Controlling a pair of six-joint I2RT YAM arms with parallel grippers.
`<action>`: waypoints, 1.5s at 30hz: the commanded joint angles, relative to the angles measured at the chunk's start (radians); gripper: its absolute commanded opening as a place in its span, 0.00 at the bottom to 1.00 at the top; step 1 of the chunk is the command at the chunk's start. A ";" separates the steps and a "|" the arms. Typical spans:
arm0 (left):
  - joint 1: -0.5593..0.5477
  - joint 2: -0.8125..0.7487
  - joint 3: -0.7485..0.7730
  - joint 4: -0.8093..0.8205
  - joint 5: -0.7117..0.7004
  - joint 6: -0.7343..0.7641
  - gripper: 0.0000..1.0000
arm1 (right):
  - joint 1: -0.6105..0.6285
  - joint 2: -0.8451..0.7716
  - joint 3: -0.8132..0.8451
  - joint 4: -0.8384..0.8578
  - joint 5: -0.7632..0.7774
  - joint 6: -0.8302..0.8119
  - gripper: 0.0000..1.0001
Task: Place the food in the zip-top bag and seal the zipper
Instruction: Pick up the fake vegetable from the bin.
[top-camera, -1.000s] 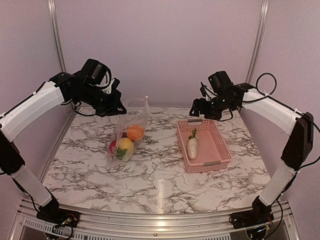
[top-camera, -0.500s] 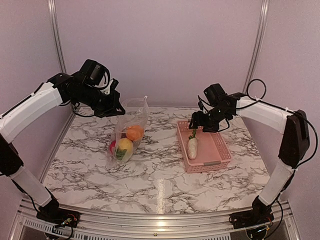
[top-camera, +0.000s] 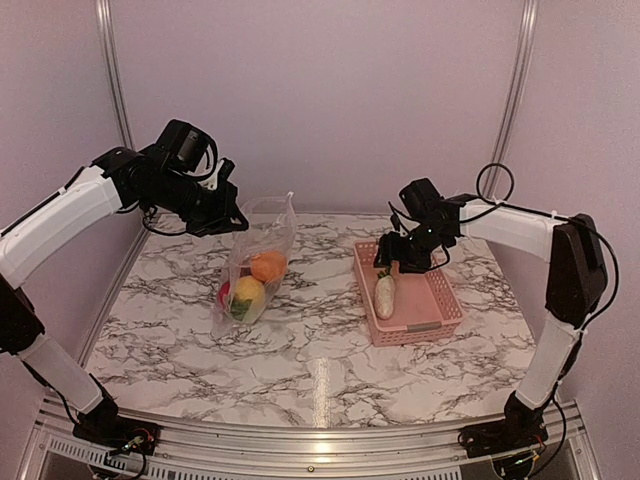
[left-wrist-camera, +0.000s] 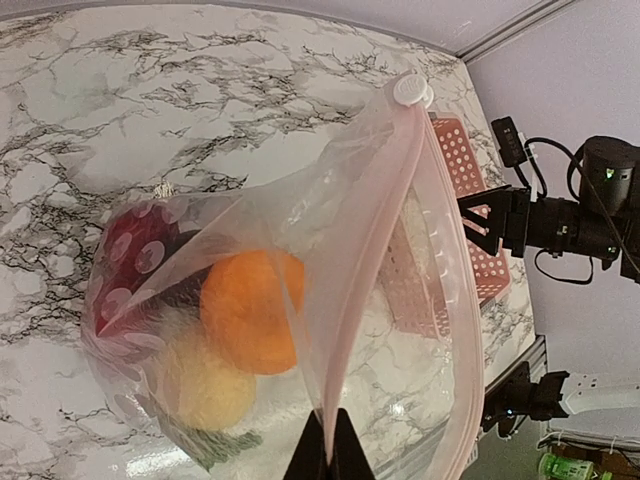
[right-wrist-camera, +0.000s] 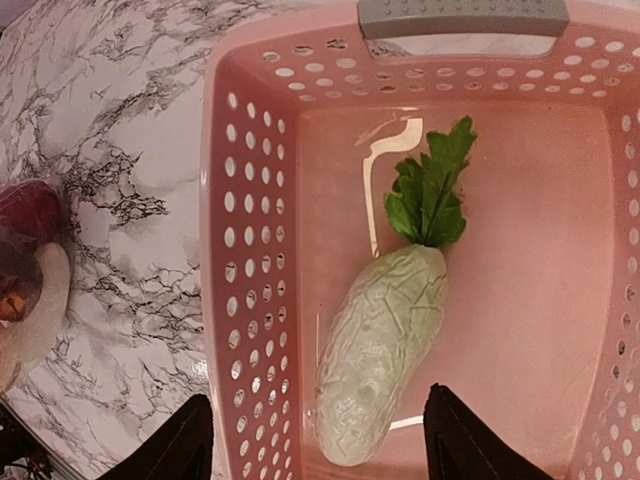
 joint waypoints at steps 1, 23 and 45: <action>0.005 -0.027 -0.015 -0.010 -0.014 -0.003 0.00 | -0.009 0.033 -0.007 0.026 0.006 -0.004 0.68; 0.007 -0.010 -0.002 -0.012 -0.011 0.013 0.00 | -0.067 0.163 0.018 0.032 -0.007 -0.028 0.68; 0.007 0.000 0.002 -0.013 0.003 0.008 0.00 | -0.079 0.173 0.031 0.078 -0.045 -0.008 0.45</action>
